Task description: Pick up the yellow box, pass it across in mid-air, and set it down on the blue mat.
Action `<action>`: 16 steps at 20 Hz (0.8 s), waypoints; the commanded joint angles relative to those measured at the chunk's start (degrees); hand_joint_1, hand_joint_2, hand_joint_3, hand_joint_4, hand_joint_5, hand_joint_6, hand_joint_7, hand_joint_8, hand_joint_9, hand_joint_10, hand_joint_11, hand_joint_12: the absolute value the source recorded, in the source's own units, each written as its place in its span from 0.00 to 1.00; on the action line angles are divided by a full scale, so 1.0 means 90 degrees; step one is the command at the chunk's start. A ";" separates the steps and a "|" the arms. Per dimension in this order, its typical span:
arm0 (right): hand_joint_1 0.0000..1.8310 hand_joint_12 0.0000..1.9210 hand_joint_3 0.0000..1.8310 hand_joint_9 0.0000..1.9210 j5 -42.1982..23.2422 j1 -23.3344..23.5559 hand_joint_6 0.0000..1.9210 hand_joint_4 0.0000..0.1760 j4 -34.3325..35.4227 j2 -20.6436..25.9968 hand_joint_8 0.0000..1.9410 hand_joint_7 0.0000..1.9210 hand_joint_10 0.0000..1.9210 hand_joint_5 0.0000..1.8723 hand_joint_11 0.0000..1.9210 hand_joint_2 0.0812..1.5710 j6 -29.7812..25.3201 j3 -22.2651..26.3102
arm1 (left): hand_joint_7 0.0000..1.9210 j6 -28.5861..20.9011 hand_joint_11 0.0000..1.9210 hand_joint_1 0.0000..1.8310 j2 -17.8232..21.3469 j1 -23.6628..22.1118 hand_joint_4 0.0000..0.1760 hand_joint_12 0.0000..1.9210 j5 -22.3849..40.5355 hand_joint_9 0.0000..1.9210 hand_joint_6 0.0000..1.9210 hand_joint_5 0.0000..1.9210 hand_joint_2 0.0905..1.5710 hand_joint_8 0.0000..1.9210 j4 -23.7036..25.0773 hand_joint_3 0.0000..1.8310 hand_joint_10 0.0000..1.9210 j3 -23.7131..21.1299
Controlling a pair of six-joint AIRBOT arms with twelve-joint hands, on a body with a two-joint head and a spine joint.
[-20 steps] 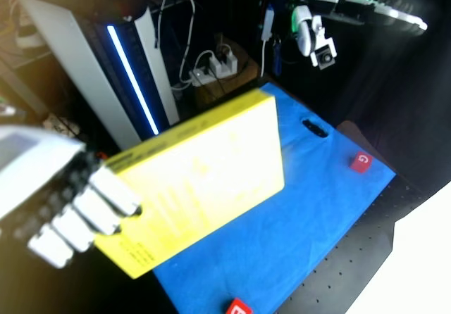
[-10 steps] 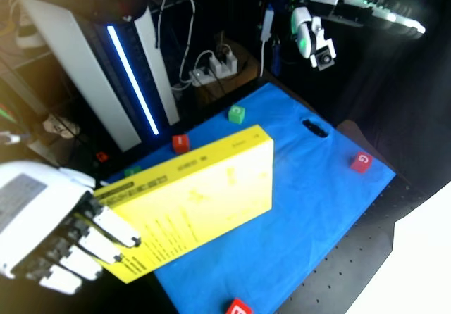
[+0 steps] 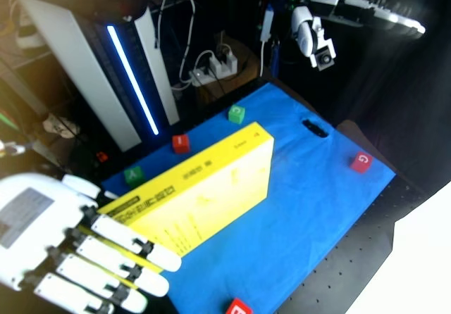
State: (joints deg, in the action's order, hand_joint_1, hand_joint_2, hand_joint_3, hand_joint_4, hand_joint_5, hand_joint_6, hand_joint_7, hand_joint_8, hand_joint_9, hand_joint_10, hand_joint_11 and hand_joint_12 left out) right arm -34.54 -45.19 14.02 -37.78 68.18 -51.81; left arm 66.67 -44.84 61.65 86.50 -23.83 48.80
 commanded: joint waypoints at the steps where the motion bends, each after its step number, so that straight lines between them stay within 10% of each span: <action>1: 0.28 0.02 0.00 0.00 -0.0625 0.0056 0.00 0.76 -0.0022 -0.0017 0.00 0.00 0.00 0.00 0.00 0.76 0.0043 -0.0052 | 0.00 0.0008 0.00 0.20 -0.0003 -0.0046 0.47 0.00 0.0810 0.00 0.00 0.00 0.80 0.00 0.0083 0.00 0.00 0.0030; 9: 0.10 0.00 0.00 0.00 -0.1253 0.0060 0.00 1.00 -0.0021 -0.0040 0.00 0.00 0.00 0.00 0.00 0.74 0.0051 -0.0053 | 0.00 0.0007 0.00 0.21 -0.0018 -0.0014 0.52 0.00 0.0802 0.00 0.00 0.00 0.81 0.00 0.0063 0.00 0.00 0.0026; 11: 0.16 0.00 0.00 0.00 -0.1495 0.0075 0.00 0.70 -0.0021 0.0005 0.00 0.00 0.00 0.00 0.00 0.73 0.0051 -0.0005 | 0.00 0.0007 0.00 0.24 -0.0029 -0.0013 0.54 0.00 0.0816 0.00 0.00 0.00 0.80 0.00 0.0059 0.00 0.00 0.0026; 13: 0.16 0.00 0.00 0.00 -0.1764 0.0075 0.00 0.77 -0.0022 0.0069 0.00 0.00 0.00 0.00 0.00 0.72 0.0051 0.0085 | 0.00 0.0007 0.00 0.23 -0.0030 -0.0011 0.57 0.00 0.0819 0.00 0.00 0.00 0.80 0.00 0.0057 0.00 0.00 0.0026; 14: 0.16 0.00 0.00 0.00 -0.1891 0.0075 0.00 0.99 -0.0023 0.0083 0.00 0.00 0.00 0.00 0.00 0.72 0.0051 0.0137 | 0.00 0.0006 0.00 0.24 -0.0030 -0.0007 0.57 0.00 0.0828 0.00 0.00 0.00 0.81 0.00 0.0052 0.00 0.00 0.0021; 16: 0.14 0.00 0.00 0.00 -0.2248 0.0073 0.00 1.00 -0.0036 0.0188 0.00 0.00 0.00 0.00 0.00 0.71 0.0051 0.0300 | 0.00 0.0006 0.00 0.25 -0.0030 0.0013 0.53 0.00 0.0868 0.00 0.00 0.00 0.81 0.00 0.0050 0.00 0.00 0.0005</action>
State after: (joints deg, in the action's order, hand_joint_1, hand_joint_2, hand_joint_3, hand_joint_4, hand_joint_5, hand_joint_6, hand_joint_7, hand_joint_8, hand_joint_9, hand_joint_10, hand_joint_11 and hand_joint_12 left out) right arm -45.89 -45.19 13.80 -36.47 68.79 -48.93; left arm 66.70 -45.08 61.91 86.89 -24.12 48.80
